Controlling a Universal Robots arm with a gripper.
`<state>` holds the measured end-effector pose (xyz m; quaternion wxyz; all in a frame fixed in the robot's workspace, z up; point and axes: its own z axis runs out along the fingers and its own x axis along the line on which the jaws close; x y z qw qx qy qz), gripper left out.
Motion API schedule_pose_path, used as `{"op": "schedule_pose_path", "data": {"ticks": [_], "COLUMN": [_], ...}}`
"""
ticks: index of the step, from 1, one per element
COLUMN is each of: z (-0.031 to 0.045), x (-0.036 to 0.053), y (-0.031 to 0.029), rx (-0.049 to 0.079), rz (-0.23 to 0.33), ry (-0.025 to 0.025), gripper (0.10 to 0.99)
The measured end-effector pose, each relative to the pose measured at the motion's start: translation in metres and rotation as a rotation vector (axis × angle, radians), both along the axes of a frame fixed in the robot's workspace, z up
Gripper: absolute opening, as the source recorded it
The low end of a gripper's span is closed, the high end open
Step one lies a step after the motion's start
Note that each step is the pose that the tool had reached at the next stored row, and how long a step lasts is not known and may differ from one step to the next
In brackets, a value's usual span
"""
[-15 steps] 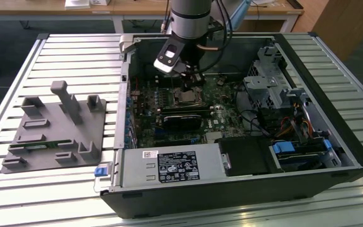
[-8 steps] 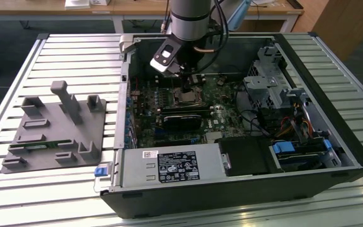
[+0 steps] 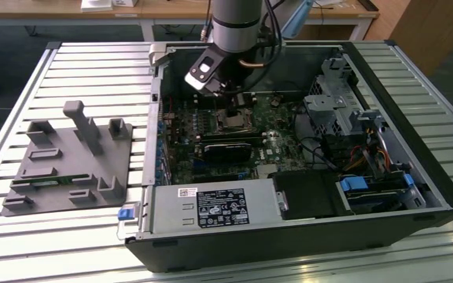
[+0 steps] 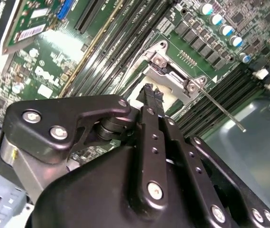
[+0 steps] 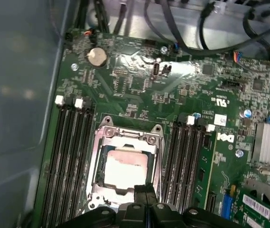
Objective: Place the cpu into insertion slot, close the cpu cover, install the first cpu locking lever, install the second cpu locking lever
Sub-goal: 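Close the cpu cover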
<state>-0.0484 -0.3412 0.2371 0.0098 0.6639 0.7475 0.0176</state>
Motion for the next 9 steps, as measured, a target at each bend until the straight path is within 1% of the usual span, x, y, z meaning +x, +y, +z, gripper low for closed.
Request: {"op": "schedule_pose_path", "data": {"ticks": [2,5,6,8,9], "z": [-0.0023,-0.0051,-0.0069,-0.0086,-0.0120], "x": [-0.0002,-0.0023,-0.0038,-0.0041,-0.0044], "y": [0.0003,0.0003,0.0003,0.0004,0.0011], "rx": [0.000,0.003,0.006,0.009,0.023], "rz": [-0.031,-0.033,-0.033,-0.034,-0.053], "ry": [0.0005,0.0007,0.0008,0.0008,0.0046], "gripper": [0.106,0.106,0.106,0.106,0.106]}}
